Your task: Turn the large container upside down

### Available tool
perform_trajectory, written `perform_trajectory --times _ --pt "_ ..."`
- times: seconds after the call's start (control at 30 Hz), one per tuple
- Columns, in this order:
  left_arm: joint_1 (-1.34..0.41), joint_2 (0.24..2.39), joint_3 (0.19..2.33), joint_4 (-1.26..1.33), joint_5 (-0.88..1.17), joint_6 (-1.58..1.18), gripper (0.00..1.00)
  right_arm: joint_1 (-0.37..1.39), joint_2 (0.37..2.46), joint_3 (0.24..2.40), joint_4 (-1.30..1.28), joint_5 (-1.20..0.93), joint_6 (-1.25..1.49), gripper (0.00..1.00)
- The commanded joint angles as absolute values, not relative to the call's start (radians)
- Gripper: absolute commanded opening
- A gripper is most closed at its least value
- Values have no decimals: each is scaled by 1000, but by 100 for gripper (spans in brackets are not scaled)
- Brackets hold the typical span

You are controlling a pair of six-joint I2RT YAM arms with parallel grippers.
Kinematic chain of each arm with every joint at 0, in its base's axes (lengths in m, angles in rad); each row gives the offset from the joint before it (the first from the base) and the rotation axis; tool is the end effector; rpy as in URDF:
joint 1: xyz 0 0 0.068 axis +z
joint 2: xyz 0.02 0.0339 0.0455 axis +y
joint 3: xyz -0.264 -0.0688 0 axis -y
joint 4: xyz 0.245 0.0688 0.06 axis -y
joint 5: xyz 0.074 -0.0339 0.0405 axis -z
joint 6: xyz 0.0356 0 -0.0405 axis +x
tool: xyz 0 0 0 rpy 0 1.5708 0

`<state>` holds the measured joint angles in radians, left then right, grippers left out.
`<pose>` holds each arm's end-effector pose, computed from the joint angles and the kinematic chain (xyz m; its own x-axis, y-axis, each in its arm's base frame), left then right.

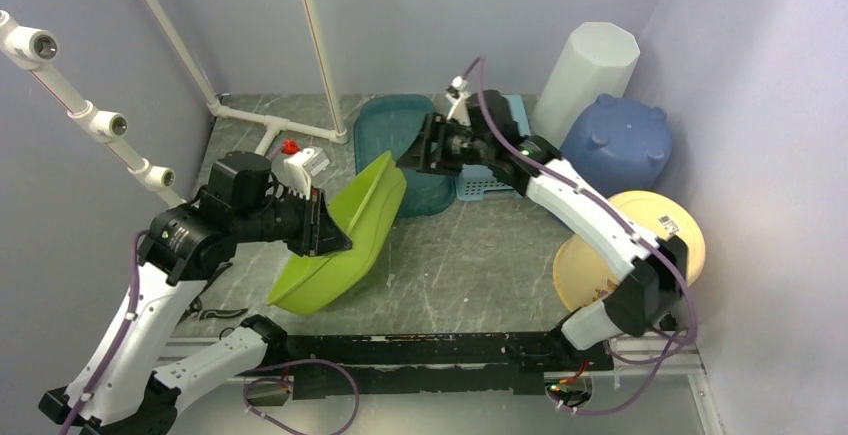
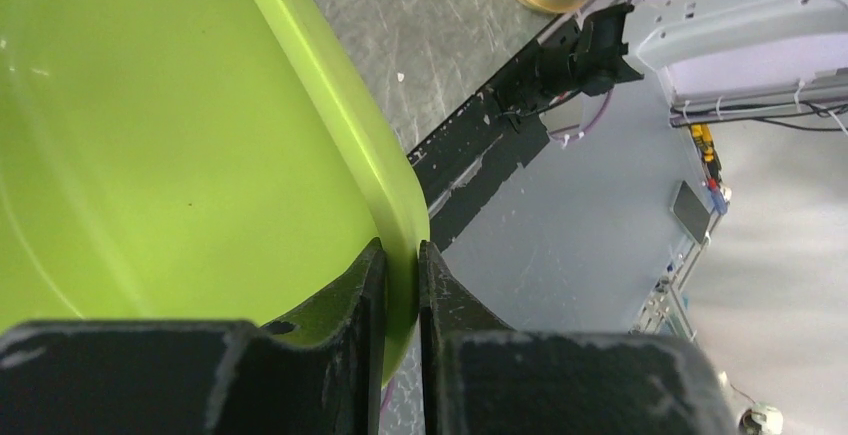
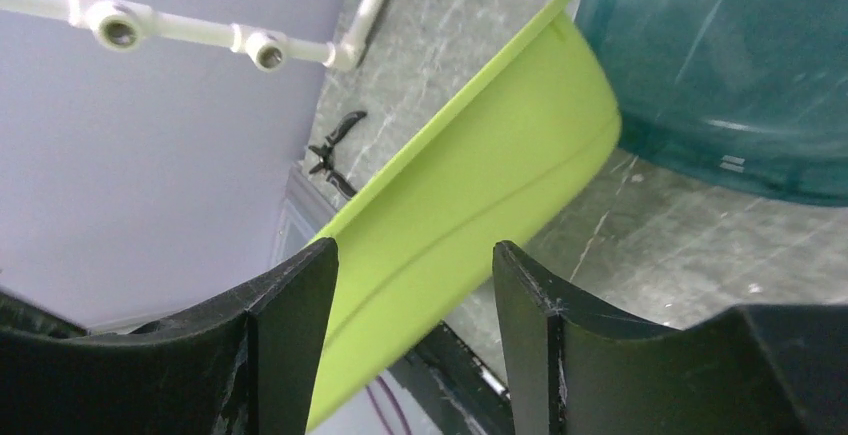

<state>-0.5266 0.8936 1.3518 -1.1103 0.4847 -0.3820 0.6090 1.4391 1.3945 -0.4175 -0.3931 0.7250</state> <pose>0.1054 -0.0805 0.4174 -0.7720 0.0673 -0.6321 0.5142 0.6508 -0.5587 0.2616 0.1991 0.3766 -0.8106 0.1815 -0.5567 -0.3635 0.5894 0.7214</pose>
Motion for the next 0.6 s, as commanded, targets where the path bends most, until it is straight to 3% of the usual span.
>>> perform_trajectory --times 0.0,0.57 --pt "-525 889 1328 -1071 555 -339 3 698 1566 1558 -529 -324 817 61" --pt "-526 917 1281 -1104 656 -265 3 775 1715 1699 -684 -230 897 59"
